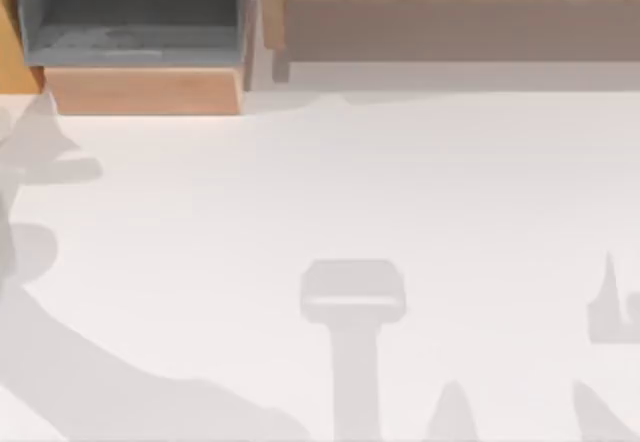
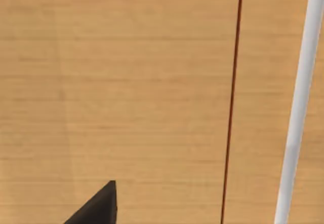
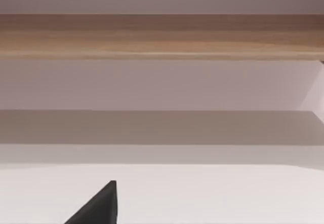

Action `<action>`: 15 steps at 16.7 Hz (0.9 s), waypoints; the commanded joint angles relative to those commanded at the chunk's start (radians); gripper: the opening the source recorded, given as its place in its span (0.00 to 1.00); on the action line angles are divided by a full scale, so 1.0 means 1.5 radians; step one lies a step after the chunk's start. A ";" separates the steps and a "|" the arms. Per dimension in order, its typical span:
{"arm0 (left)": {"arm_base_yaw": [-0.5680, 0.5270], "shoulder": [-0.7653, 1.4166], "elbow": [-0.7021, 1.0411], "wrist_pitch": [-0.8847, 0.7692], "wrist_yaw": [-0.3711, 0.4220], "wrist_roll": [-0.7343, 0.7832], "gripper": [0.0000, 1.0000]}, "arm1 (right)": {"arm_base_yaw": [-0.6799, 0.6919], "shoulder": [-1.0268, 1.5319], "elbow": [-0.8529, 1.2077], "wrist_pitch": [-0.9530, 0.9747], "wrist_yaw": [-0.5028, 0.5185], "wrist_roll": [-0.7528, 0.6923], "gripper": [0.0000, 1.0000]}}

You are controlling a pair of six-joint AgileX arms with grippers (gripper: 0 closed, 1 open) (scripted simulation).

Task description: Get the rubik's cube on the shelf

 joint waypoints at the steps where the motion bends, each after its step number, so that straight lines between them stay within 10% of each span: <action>1: 0.000 0.000 0.000 0.000 0.000 0.000 1.00 | 0.000 0.000 0.000 0.000 0.000 0.000 1.00; 15: -0.017 0.036 0.076 -0.040 -0.017 -0.001 1.00 | 0.000 0.000 0.000 0.000 0.000 0.000 1.00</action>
